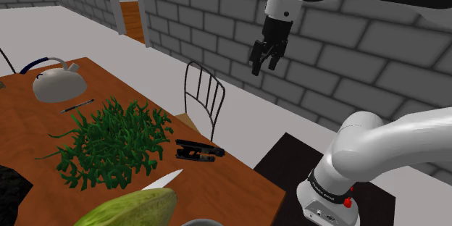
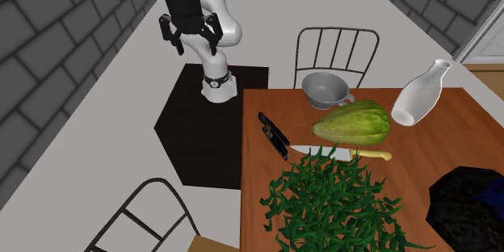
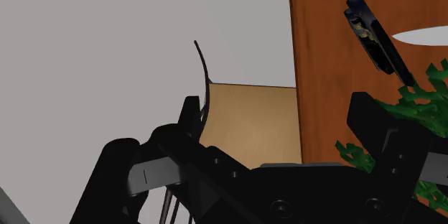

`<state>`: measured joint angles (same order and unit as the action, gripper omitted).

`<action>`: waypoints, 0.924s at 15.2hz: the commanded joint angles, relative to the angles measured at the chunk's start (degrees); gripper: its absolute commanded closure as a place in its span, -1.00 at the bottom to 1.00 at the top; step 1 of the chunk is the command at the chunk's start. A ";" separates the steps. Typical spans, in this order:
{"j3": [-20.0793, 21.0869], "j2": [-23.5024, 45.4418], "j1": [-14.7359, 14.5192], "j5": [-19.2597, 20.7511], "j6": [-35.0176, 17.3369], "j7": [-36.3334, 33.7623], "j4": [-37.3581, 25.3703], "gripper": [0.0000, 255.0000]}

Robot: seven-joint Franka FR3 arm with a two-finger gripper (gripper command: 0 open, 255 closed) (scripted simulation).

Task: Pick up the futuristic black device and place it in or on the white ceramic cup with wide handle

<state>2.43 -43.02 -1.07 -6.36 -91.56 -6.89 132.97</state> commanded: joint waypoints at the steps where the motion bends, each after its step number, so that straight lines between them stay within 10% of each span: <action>1: 0.00 0.00 0.00 0.00 0.00 0.00 0.00 -1.00; 14: 7.46 18.02 -8.85 -2.81 -16.10 9.04 2.09 -1.00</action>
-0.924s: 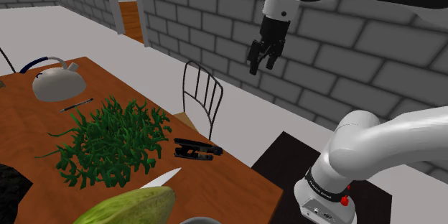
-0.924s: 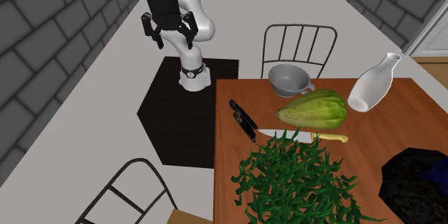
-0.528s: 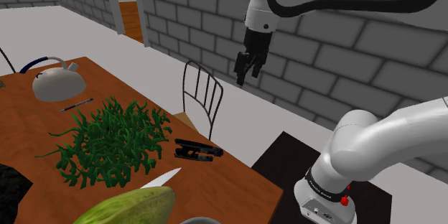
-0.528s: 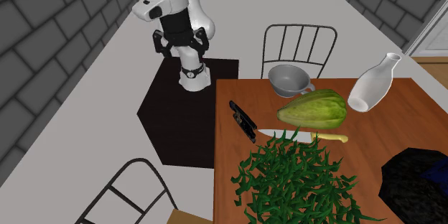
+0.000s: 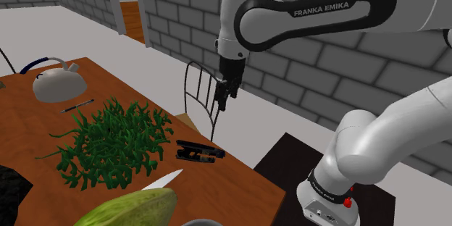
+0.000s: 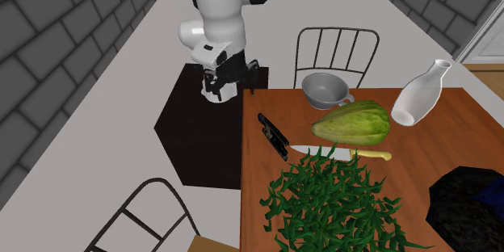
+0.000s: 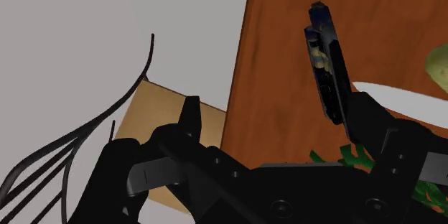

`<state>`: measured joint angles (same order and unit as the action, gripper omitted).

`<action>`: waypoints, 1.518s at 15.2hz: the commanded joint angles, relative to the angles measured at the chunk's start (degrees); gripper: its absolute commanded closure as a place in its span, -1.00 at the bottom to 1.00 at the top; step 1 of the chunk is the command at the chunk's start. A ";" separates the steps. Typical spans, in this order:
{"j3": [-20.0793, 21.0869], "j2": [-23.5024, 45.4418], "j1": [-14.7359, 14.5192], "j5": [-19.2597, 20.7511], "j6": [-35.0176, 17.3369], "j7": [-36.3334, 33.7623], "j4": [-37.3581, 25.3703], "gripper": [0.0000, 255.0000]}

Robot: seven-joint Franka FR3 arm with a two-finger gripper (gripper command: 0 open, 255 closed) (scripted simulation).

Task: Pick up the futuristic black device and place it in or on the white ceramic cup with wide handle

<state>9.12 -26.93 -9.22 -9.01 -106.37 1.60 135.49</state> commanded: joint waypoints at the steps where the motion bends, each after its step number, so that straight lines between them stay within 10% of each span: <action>1: 1.39 3.46 -1.32 -0.25 -2.41 1.17 -0.53 -1.00; 10: 7.28 17.67 -6.46 0.48 -11.61 5.99 -2.79 -1.00; 23: 8.04 20.72 -6.89 0.69 -18.08 5.85 0.74 -1.00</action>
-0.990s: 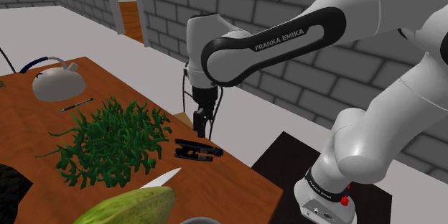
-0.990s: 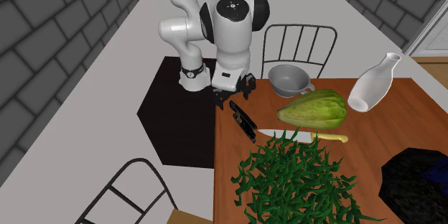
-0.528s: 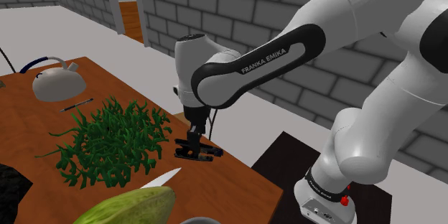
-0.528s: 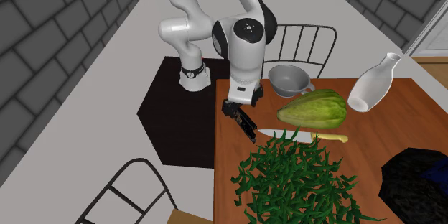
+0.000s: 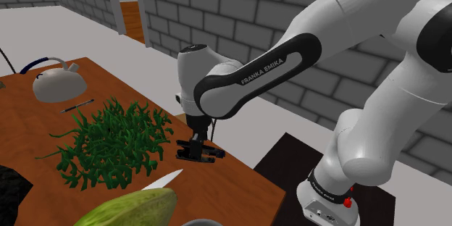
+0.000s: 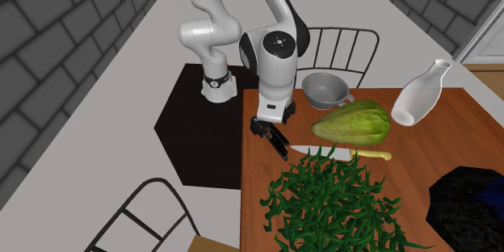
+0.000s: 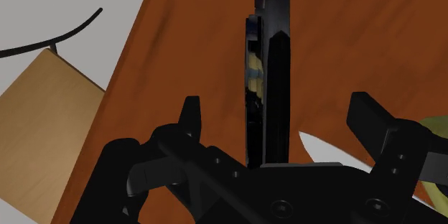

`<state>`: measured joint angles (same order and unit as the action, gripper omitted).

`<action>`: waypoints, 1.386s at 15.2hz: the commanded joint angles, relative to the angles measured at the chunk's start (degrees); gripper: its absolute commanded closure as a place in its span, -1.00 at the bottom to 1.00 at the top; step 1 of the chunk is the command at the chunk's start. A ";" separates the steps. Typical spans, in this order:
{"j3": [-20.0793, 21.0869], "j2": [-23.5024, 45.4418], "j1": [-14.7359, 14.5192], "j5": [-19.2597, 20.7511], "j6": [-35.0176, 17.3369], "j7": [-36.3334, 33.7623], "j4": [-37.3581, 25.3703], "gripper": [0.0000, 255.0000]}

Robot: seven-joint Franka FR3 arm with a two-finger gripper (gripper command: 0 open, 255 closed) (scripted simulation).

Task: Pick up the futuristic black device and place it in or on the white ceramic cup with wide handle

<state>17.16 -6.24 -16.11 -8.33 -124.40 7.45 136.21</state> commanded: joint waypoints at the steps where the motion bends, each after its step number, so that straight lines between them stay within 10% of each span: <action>1: 0.00 0.03 0.00 0.01 -0.05 0.00 0.02 -1.00; 3: 0.00 0.02 0.00 0.01 -0.04 0.00 0.01 -1.00; 4: 0.00 0.02 0.00 0.01 -0.04 0.00 0.01 1.00; 21: -0.42 -3.40 0.05 -0.43 6.46 0.09 -3.13 1.00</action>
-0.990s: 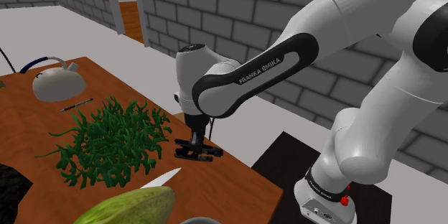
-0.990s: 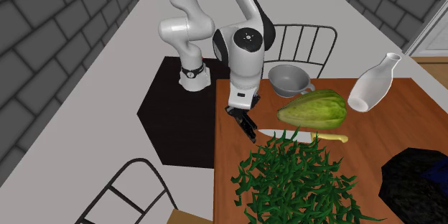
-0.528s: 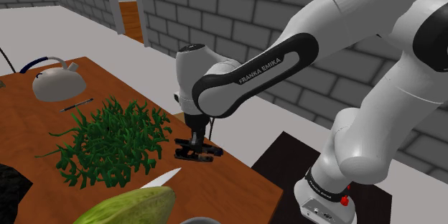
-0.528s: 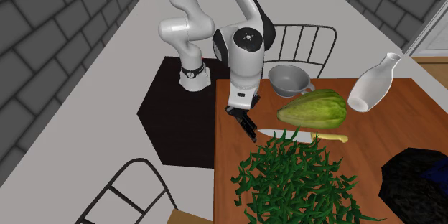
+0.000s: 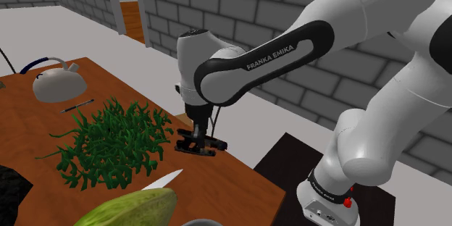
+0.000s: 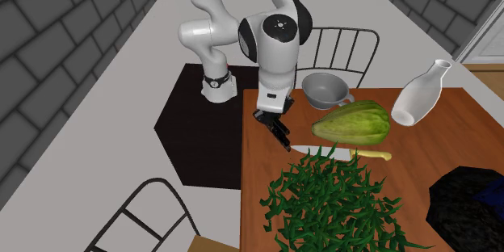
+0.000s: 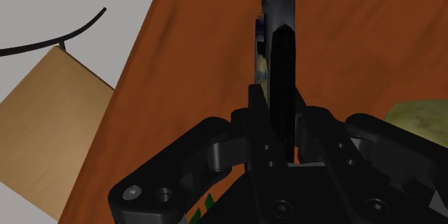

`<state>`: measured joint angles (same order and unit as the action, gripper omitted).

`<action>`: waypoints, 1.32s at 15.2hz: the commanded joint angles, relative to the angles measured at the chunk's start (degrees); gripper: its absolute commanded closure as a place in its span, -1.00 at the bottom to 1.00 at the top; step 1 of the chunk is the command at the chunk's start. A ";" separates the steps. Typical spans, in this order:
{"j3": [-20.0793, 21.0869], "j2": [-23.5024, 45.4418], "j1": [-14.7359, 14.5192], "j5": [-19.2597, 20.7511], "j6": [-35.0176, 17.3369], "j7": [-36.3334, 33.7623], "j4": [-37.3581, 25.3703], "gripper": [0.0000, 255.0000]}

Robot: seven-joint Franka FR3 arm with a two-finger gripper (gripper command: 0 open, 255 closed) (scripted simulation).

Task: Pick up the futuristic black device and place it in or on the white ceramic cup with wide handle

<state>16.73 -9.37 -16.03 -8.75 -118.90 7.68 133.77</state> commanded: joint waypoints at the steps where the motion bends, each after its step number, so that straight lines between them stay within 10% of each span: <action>1: -0.05 -0.63 -0.02 -0.04 1.77 -0.14 -1.14 1.00; 20: -1.10 -4.98 0.25 -0.08 16.74 -0.66 -11.85 1.00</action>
<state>15.66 -14.18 -15.78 -8.82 -102.92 7.10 122.50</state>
